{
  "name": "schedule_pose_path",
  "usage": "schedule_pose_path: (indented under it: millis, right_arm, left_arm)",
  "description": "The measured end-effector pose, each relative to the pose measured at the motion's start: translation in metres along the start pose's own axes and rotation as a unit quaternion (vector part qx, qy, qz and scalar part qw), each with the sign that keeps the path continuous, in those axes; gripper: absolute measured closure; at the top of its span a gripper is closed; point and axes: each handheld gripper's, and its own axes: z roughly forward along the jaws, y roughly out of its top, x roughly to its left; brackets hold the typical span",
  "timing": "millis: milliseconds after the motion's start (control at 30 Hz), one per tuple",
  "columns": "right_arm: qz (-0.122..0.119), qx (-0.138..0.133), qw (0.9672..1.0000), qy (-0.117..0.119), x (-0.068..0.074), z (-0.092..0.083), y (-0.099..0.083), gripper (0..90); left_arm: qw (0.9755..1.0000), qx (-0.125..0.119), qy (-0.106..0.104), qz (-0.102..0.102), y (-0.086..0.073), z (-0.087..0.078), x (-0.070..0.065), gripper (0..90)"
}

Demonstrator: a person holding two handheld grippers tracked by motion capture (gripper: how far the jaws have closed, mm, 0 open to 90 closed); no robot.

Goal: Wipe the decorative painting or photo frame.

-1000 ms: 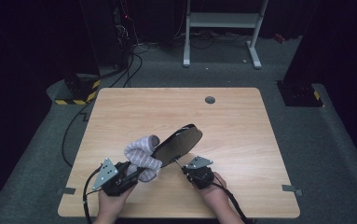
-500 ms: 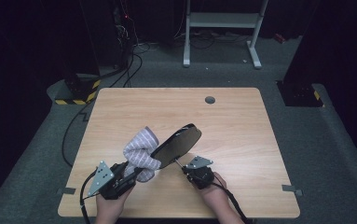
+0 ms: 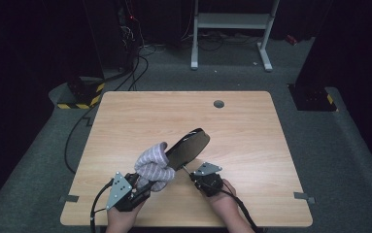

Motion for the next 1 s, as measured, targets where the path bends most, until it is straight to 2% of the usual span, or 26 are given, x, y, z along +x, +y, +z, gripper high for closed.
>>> schedule_pose_path:
  millis: [100,233,367,533,633,800,1000]
  right_arm:
    - [0.000,0.000,1.0000,0.000,0.000,0.000,0.000,88.2]
    - [0.001,0.000,1.0000,0.000,0.000,0.000,0.000,87.7]
    - [0.003,0.000,1.0000,0.001,-0.001,0.000,0.000,87.7]
    - [0.003,0.000,1.0000,0.001,-0.001,0.000,0.000,88.0]
    - [0.001,0.002,1.0000,-0.001,0.000,0.000,0.000,88.2]
    - [0.000,0.002,1.0000,-0.001,0.000,0.000,0.000,88.2]
    - [-0.003,0.000,1.0000,0.001,-0.001,0.000,0.000,88.1]
  left_arm:
    - [0.9996,0.028,-0.004,-0.008,-0.010,0.007,0.005,60.1]
    - [0.9977,0.060,-0.012,-0.028,-0.019,0.015,0.011,60.2]
    - [0.9981,0.050,-0.018,-0.032,-0.015,0.013,0.009,60.3]
    - [0.9990,-0.004,-0.024,-0.036,0.003,0.000,0.007,60.2]
    - [0.9990,-0.020,-0.026,-0.029,0.010,-0.004,0.005,60.2]
    - [0.9988,-0.017,-0.034,-0.032,0.006,0.000,0.008,60.3]
    - [0.9986,0.000,-0.040,-0.035,-0.005,0.006,0.012,60.6]
